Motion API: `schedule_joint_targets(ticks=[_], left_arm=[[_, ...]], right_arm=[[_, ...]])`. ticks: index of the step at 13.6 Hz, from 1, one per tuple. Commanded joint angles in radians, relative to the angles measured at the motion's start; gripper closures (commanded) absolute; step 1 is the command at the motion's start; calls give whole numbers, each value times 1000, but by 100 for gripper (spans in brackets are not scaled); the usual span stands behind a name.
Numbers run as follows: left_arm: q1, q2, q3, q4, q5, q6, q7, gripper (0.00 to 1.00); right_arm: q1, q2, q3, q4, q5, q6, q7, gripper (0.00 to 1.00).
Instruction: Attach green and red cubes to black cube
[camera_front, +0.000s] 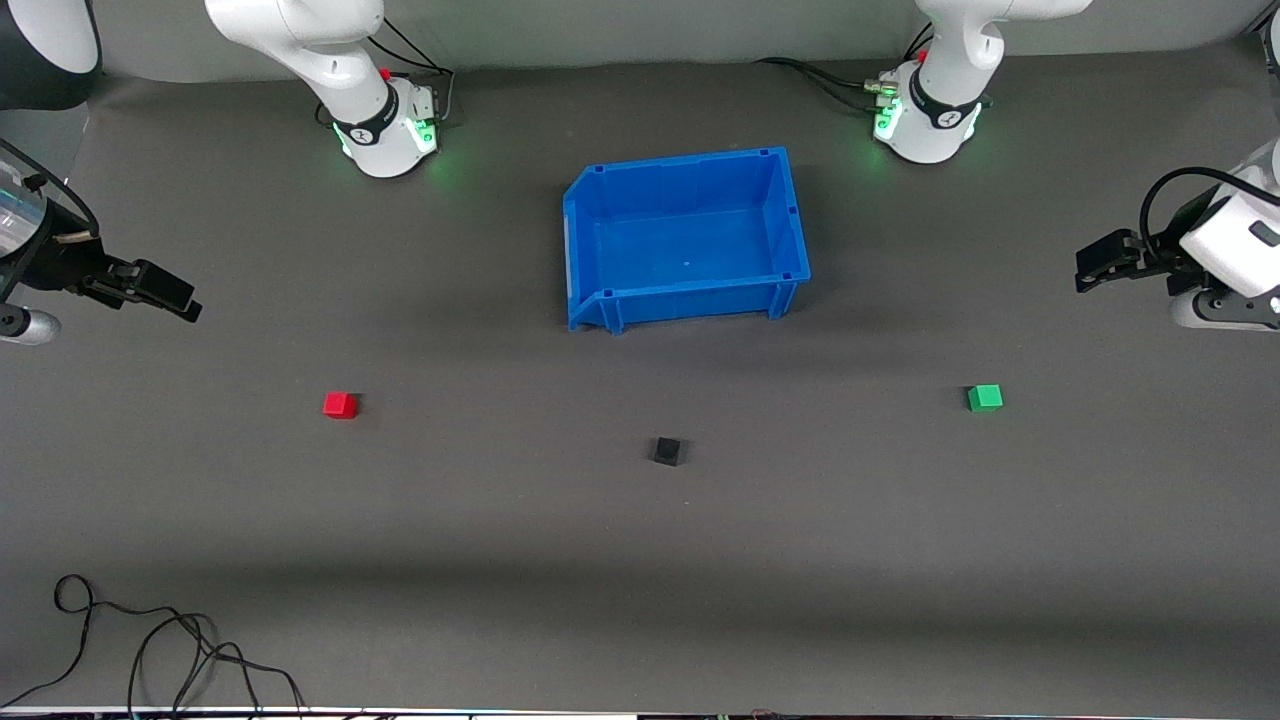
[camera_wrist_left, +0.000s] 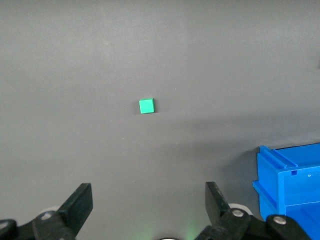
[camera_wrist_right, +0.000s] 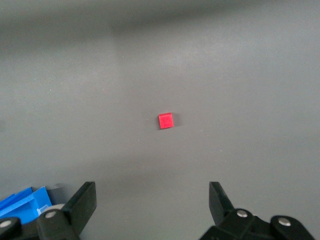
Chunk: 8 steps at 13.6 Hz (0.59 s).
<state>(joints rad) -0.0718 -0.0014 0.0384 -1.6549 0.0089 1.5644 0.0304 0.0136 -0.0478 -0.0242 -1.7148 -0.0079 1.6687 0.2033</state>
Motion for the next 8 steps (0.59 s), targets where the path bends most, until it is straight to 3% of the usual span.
schedule_joint_targets(ticks=[1, 5, 8], left_arm=[[-5, 1, 3, 13, 16, -18, 3, 0], [-5, 1, 5, 12, 13, -20, -13, 0], [13, -8, 3, 13, -1, -18, -229, 0]], right_arm=[[6, -11, -2, -11, 6, 13, 19, 0], [6, -6, -2, -5, 6, 13, 21, 0], [6, -7, 0, -5, 6, 11, 21, 0]])
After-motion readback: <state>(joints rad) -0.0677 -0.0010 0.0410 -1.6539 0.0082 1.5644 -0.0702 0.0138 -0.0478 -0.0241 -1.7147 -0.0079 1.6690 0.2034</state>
